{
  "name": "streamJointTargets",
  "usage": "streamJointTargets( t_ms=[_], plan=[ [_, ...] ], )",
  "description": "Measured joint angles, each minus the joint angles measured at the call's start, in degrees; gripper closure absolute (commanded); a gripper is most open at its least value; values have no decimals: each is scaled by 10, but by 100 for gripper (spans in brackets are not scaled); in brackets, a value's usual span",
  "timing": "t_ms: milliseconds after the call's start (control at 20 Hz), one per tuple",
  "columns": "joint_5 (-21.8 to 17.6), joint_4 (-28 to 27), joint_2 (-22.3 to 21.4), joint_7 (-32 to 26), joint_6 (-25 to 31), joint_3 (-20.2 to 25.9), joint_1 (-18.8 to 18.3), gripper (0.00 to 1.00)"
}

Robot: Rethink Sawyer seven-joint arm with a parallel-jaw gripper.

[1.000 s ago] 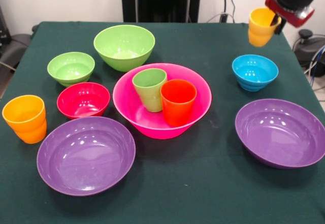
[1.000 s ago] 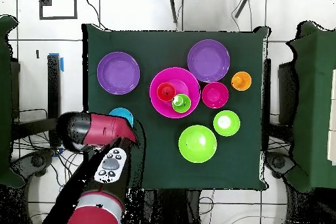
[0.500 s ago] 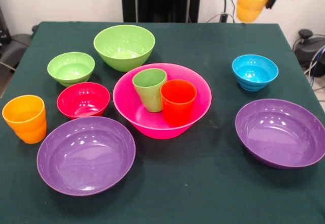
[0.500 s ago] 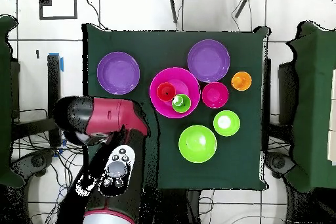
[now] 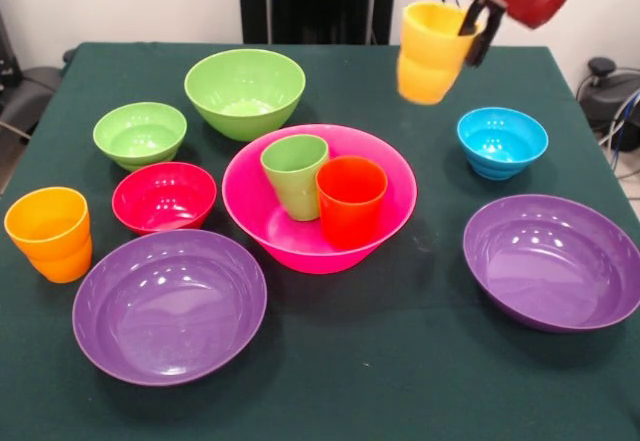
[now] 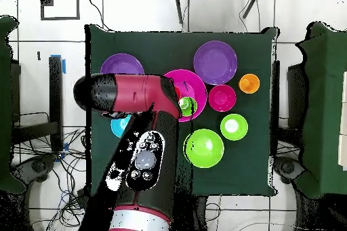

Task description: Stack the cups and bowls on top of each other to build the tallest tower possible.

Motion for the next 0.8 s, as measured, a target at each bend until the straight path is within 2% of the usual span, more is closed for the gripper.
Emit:
streamJointTargets(
  t_ms=[200,800],
  plan=[
    [-14,-30,9,0,-19,0,-21,100],
    [-48,-133,53,0,-20,3,-84,100]
  ],
)
